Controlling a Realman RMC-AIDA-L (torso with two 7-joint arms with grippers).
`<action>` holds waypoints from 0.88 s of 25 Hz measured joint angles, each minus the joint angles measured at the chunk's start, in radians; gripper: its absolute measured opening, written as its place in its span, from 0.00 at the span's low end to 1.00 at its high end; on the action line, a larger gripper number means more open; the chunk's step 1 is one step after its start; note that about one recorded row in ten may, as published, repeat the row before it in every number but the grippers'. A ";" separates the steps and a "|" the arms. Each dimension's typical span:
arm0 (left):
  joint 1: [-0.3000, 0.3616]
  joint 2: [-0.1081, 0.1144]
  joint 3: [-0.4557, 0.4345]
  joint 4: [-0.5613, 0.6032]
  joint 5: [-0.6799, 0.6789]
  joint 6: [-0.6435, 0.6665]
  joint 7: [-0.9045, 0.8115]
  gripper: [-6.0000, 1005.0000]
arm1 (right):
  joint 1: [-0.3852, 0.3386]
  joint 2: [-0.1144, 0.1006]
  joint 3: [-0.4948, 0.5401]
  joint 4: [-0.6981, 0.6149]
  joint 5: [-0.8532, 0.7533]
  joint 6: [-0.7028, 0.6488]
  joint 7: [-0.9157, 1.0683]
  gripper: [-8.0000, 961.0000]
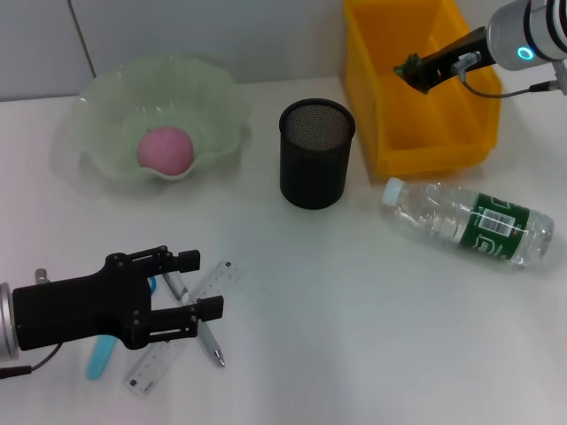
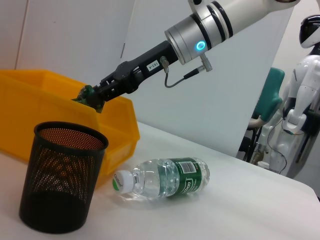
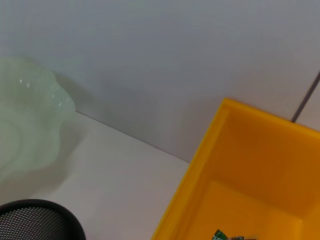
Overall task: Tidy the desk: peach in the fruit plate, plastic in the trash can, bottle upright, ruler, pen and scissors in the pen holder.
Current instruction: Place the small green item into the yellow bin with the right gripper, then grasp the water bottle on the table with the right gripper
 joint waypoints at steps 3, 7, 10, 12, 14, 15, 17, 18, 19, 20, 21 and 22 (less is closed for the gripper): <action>0.000 0.000 0.000 0.000 0.000 -0.001 0.000 0.78 | -0.006 0.001 0.000 0.009 0.003 0.013 0.000 0.25; 0.000 0.000 0.000 0.000 0.000 -0.001 0.000 0.78 | -0.008 0.001 0.002 0.014 0.006 0.014 -0.001 0.39; -0.001 0.000 0.000 0.000 0.000 -0.001 0.000 0.78 | -0.009 0.002 0.002 0.014 0.006 0.014 -0.001 0.51; -0.002 0.000 0.000 0.000 0.000 0.000 0.000 0.78 | -0.009 0.002 0.001 0.014 0.006 0.015 -0.001 0.58; -0.002 0.000 0.000 0.000 0.000 0.000 0.000 0.78 | -0.009 0.002 0.000 0.014 0.006 0.015 -0.001 0.64; -0.002 0.000 0.000 0.000 0.000 0.000 0.000 0.78 | -0.009 0.002 0.000 0.015 0.006 0.015 -0.001 0.66; -0.002 0.000 0.000 0.000 0.000 0.000 0.000 0.78 | -0.010 0.002 0.000 0.013 0.006 0.015 -0.001 0.71; -0.002 0.000 0.000 0.000 0.000 0.000 0.000 0.78 | -0.010 0.002 0.000 0.013 0.006 0.015 -0.001 0.71; -0.002 0.000 0.000 0.000 0.000 0.000 0.000 0.78 | -0.010 0.002 0.001 0.010 0.006 0.014 -0.001 0.71; -0.003 0.000 0.000 0.000 0.000 0.000 0.000 0.78 | -0.017 0.003 0.006 -0.008 0.014 0.007 -0.002 0.71; -0.003 0.000 0.000 0.000 0.000 0.000 0.000 0.78 | -0.017 0.003 0.006 -0.008 0.014 0.007 -0.002 0.71; -0.004 0.000 0.000 0.000 0.000 0.000 0.000 0.78 | -0.033 0.003 0.008 -0.037 0.038 0.002 -0.002 0.71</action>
